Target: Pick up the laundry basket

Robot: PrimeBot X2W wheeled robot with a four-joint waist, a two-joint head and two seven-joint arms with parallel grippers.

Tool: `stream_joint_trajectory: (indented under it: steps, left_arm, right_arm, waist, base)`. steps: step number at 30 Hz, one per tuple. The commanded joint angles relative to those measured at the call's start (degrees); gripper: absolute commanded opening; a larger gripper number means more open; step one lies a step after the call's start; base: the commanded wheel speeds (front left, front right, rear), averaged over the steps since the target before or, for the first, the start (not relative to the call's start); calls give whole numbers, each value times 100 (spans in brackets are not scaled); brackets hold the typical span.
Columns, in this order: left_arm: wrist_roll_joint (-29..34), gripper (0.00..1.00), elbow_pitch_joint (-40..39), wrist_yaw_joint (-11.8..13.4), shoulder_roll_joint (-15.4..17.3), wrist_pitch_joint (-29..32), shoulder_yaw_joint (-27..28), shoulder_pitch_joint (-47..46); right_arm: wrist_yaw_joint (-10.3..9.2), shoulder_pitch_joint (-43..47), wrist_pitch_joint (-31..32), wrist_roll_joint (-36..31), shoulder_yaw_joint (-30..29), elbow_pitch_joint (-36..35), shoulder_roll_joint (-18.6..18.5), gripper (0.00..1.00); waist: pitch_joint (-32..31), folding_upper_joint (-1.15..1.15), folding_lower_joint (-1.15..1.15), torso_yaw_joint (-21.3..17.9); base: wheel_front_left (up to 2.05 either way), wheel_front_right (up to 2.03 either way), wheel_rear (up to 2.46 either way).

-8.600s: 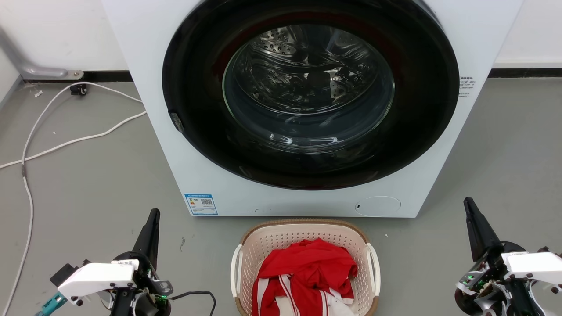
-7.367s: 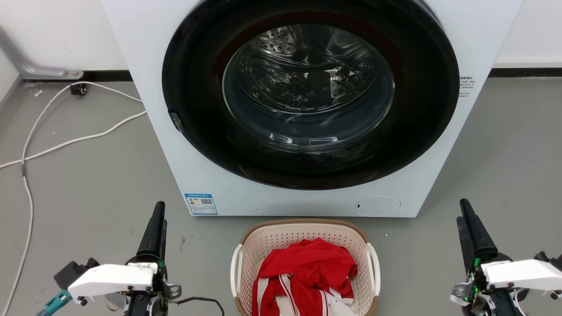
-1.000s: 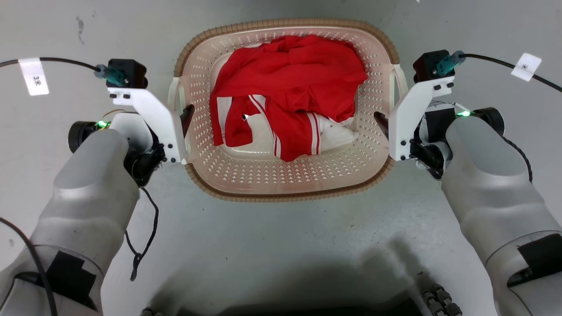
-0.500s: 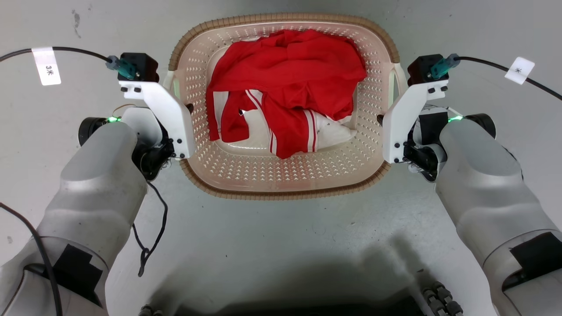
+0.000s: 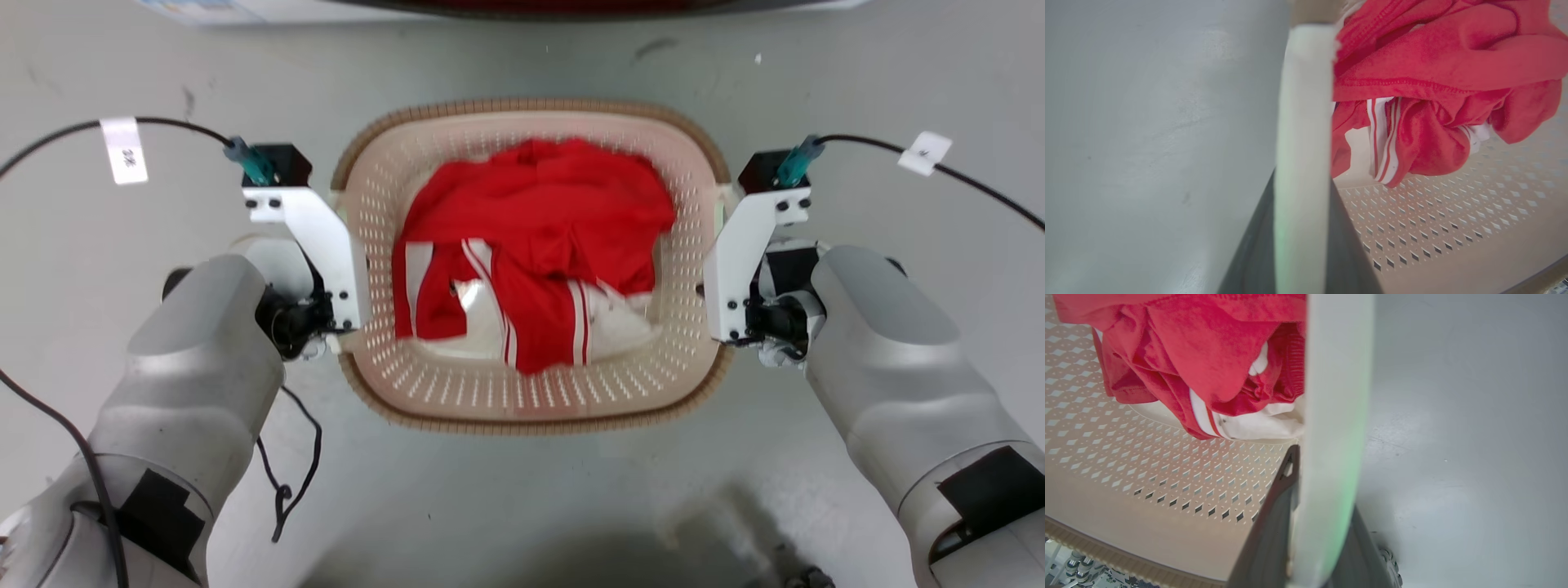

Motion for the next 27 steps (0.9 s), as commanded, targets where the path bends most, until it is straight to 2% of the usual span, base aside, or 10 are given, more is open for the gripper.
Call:
stream_joint_trajectory:
  steps: [1, 19, 27]
  left_arm:
    - [-52, 0, 8, 3, -35, 34, -29, 27]
    - [-672, 0, 294, -4, -262, 1463, -293, 665]
    - [-843, 0, 411, -5, -340, 1703, -331, 947]
  right_arm:
    - [18, 53, 117, 39, 68, 6, 53, 0]
    - [18, 634, 1538, 846, 411, 231, 57, 0]
    - [18, 935, 1879, 926, 447, 260, 53, 0]
  waist:
    - [-270, 0, 0, 24]
    - [-2274, 0, 0, 112]
    - [-3145, 0, 0, 143]
  base:
    - [0, 0, 0]
    - [0, 0, 0]
    - [0, 0, 0]
